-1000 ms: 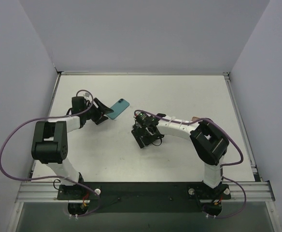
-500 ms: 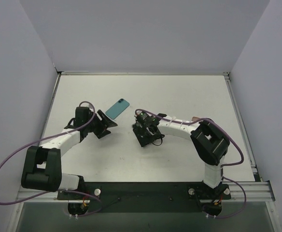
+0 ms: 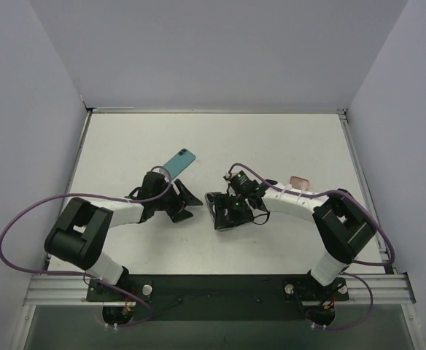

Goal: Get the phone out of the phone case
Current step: Pick up the phone at the center of the board.

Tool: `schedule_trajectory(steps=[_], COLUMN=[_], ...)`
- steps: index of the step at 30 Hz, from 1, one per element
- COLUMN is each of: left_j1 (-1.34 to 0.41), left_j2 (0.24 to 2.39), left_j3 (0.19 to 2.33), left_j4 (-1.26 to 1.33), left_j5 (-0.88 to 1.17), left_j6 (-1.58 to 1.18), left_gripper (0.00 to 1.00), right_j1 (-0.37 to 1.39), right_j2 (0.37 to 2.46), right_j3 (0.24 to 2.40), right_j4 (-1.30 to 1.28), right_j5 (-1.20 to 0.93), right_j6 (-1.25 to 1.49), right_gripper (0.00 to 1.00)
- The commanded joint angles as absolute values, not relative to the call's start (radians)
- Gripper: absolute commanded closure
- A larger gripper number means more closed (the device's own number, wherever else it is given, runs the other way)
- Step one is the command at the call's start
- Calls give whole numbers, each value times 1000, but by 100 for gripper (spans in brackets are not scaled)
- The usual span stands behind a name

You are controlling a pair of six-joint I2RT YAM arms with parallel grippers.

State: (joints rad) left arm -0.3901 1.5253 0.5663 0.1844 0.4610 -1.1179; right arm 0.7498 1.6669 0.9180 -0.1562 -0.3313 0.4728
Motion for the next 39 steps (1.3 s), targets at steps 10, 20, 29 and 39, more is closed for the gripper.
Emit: schedule_trajectory(steps=[10,20,29,39], left_j1=[-551,-597,-618,-672], left_j2=[1756,1832,1746,1778], left_j3=[681,816,957,1187], left_j4=[399,272,-147,-593], left_j5=[442,411,256,120], left_j6=[-1207,-1175,-1149,-1149], left_gripper=[27,92,100,100], right_j1=[719,701,768,959], right_j2=[1563,1497,1353,1325], right_j3=[827,828,899,1003], right_j4=[-106,-167,-342,-391], right_j5=[-548,-514,-137,195], right_j6=[546,538,505,465], right_gripper=[100,100,23,15])
